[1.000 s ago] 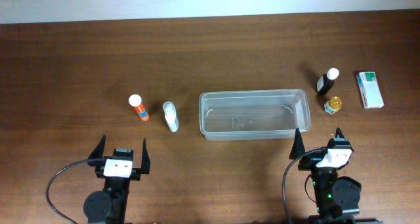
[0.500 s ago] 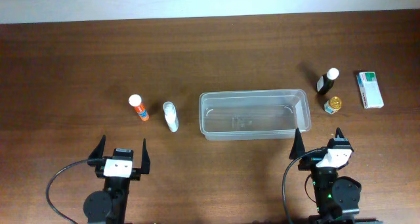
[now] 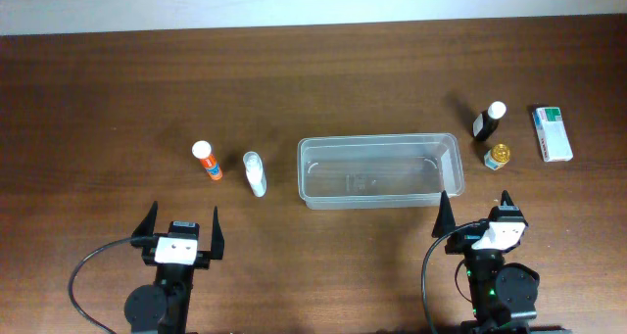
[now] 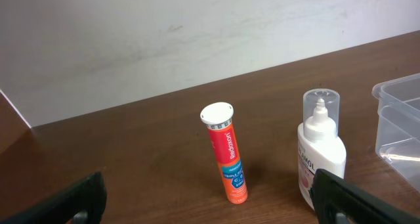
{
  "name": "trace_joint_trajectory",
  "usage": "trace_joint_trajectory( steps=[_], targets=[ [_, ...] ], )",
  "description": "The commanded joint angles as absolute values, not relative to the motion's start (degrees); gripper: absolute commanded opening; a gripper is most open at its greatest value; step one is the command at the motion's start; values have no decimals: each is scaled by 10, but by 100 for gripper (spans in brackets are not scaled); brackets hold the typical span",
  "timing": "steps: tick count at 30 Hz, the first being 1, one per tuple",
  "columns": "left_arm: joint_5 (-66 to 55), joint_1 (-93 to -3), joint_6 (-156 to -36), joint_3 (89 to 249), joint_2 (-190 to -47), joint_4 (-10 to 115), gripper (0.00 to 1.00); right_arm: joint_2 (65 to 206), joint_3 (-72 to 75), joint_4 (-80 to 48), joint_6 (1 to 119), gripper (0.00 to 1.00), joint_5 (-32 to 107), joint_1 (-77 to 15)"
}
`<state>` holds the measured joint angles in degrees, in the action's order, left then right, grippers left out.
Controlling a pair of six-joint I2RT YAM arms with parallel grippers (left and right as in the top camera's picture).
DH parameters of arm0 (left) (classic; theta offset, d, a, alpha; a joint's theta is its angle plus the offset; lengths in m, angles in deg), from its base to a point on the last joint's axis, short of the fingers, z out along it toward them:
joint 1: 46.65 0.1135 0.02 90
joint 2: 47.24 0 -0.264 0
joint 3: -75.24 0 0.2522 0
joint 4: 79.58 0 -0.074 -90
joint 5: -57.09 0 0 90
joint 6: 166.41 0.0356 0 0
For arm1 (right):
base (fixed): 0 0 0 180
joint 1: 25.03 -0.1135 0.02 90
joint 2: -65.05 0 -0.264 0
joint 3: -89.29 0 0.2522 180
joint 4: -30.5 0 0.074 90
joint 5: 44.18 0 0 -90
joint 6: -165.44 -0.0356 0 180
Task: Pack container
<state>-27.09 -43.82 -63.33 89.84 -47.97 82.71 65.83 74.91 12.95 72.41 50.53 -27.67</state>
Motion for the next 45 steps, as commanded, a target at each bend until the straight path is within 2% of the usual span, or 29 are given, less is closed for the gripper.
trace_joint_trajectory(
  steps=[1, 24, 27, 31, 35, 39, 42, 45],
  targets=[
    [-263, -435, -626, 896, -476, 827, 100, 653, 752, 126, 722, 98, 519, -280],
    [-263, -435, -626, 896, -476, 827, 100, 653, 752, 126, 720, 98, 514, -280],
    [-263, -435, -626, 896, -476, 827, 100, 653, 752, 124, 720, 98, 472, -280],
    [-263, -435, -626, 896, -476, 827, 100, 653, 744, 193, 720, 98, 380, -280],
    [-263, -435, -626, 896, -476, 827, 100, 662, 683, 179, 723, 98, 391, -280],
    [-263, -435, -626, 896, -476, 827, 100, 753, 534, 94, 785, 98, 474, -277],
    [-263, -435, -626, 896, -476, 827, 100, 905, 383, -20, 797, 99, 530, -249],
    [-263, -435, -626, 896, -476, 827, 100, 1085, 219, -145, 796, 99, 483, -191]
  ],
)
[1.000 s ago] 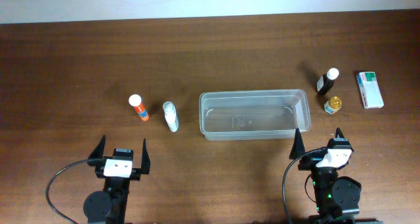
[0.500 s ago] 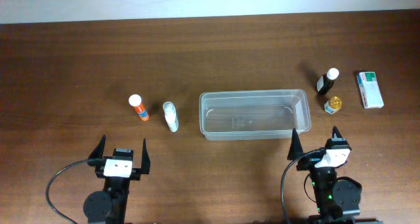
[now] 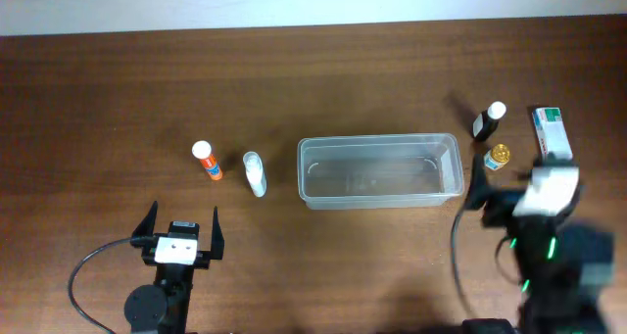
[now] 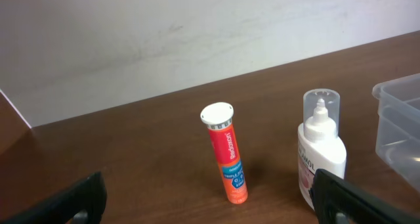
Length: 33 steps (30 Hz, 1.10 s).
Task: Pack container
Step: 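Reach the right gripper to the dark brown bottle and grasp it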
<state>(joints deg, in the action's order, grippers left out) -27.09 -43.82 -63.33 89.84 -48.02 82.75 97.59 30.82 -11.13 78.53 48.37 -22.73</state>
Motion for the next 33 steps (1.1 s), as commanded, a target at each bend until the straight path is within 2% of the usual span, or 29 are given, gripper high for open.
trace_joint_trajectory(
  steps=[1, 3, 6, 10, 22, 24, 33],
  targets=[
    [-263, -435, -626, 896, -476, 827, 100, 1197, 103, -235, 795, 99, 436, -147],
    [-263, -435, -626, 896, -476, 827, 100, 1336, -56, -358, 795, 98, 373, -97],
    [-263, -435, -626, 896, -476, 827, 100, 1460, -193, -465, 795, 98, 346, -71],
    [-263, -435, -626, 896, -476, 827, 100, 1573, -286, -540, 795, 98, 335, -66],
    [-263, -435, -626, 896, -476, 827, 100, 1725, -293, -493, 797, 100, 314, -67],
    [-263, -435, -626, 896, -476, 827, 100, 1748, -293, -489, 797, 95, 335, -67],
    [-263, -435, -626, 896, -476, 827, 100, 1822, -293, -471, 816, 92, 363, -68]
  ],
)
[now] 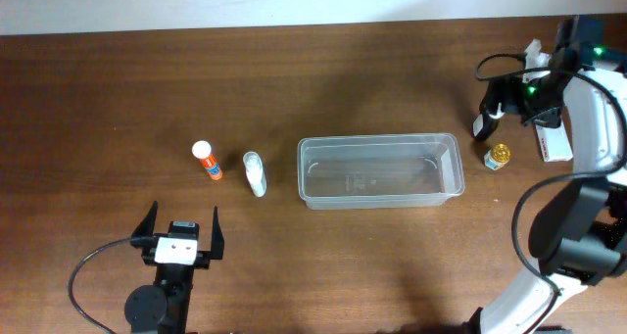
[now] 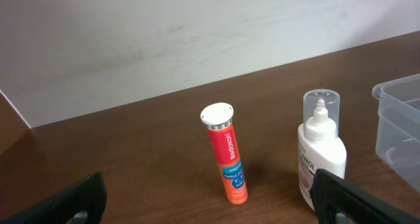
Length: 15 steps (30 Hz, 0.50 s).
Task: Pack container
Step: 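Reach the right gripper to the dark brown bottle and grasp it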
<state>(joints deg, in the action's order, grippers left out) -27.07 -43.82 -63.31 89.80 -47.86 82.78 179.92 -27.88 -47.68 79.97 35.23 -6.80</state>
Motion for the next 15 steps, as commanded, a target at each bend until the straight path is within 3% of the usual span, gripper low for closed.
trace_joint_trajectory(
  steps=[1, 15],
  targets=[
    [-263, -435, -626, 896, -476, 827, 100, 1827, -293, -470, 820, 91, 364, -68],
    [-263, -435, -626, 896, -476, 827, 100, 1877, -293, -420, 847, 83, 434, -107]
  ],
)
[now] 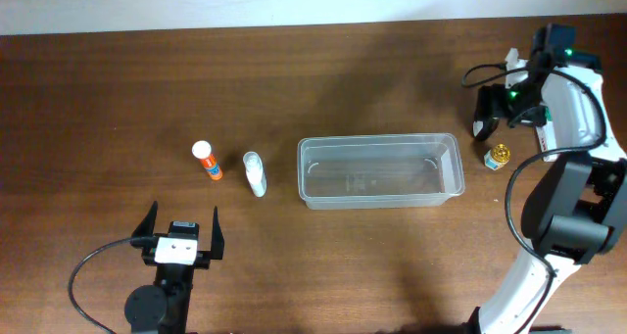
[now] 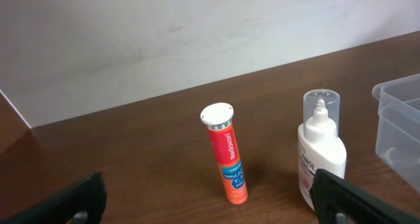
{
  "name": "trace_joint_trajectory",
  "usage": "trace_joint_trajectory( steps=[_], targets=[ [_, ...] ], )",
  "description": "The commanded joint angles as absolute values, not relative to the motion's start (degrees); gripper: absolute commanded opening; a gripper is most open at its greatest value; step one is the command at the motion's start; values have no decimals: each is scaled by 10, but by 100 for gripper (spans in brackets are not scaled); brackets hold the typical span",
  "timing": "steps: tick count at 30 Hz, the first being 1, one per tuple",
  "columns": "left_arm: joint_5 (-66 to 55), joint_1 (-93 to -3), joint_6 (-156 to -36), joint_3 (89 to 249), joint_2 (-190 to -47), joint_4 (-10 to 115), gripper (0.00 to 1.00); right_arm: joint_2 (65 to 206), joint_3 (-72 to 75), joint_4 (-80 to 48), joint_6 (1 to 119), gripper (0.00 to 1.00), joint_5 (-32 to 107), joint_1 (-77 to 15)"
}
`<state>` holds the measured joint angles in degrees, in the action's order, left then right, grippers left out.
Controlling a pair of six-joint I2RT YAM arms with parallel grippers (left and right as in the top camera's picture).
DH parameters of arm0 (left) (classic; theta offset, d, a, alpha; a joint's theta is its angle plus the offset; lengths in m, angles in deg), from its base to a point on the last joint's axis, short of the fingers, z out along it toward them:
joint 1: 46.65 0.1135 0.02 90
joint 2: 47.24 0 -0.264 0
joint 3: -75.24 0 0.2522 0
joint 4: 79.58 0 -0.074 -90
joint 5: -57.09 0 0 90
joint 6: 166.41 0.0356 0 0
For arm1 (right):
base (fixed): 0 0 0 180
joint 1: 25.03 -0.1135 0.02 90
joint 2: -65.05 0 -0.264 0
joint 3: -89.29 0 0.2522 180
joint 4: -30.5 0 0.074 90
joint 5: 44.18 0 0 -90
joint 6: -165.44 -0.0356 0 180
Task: Pack container
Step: 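Reach the right gripper to the dark brown bottle and grasp it, then carry the brown bottle into the container and release it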
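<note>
The clear plastic container (image 1: 377,169) lies mid-table, its corner (image 2: 401,119) at the right edge of the left wrist view. To its left stand an orange tube (image 1: 206,161) (image 2: 225,155) and a white dropper bottle (image 1: 255,172) (image 2: 321,153). My left gripper (image 1: 181,232) (image 2: 207,207) rests open near the front edge, facing them. My right gripper (image 1: 498,104) is over the top of a dark bottle (image 1: 481,127) at the far right, hiding its cap. Whether the jaws grip it is unclear.
A small yellow-capped bottle (image 1: 499,157) stands just right of the container. The right arm (image 1: 573,119) reaches over the far right side of the table and covers what lies beneath it. A pale wall runs along the back edge.
My right gripper has shifted slightly left and nearer, now sitting over the dark bottle's cap. The left arm and the objects on the left have not moved.
Both arms first rested at the front edge with grippers open. Then the right arm was lifted toward the right-hand items. Later it was stretched to the back right beside the dark bottle, and now its gripper is over that bottle. The left arm stayed still.
</note>
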<state>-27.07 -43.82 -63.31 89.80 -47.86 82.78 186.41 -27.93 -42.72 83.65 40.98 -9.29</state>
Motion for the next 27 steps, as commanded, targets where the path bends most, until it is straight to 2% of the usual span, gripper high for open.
trace_joint_trajectory(
  steps=[1, 6, 9, 14, 27],
  targets=[
    [-263, -435, -626, 896, -476, 827, 100, 1880, -293, -417, 847, 83, 435, -110],
    [-263, -435, -626, 896, -476, 827, 100, 1890, -293, -413, 846, 74, 435, -116],
    [-263, -435, -626, 896, -476, 827, 100, 1893, -293, -413, 847, 64, 435, -114],
    [-263, -435, -626, 896, -476, 827, 100, 1893, -293, -412, 847, 62, 436, -109],
    [-263, -435, -626, 896, -476, 827, 100, 1893, -293, -409, 846, 25, 457, -106]
  ],
)
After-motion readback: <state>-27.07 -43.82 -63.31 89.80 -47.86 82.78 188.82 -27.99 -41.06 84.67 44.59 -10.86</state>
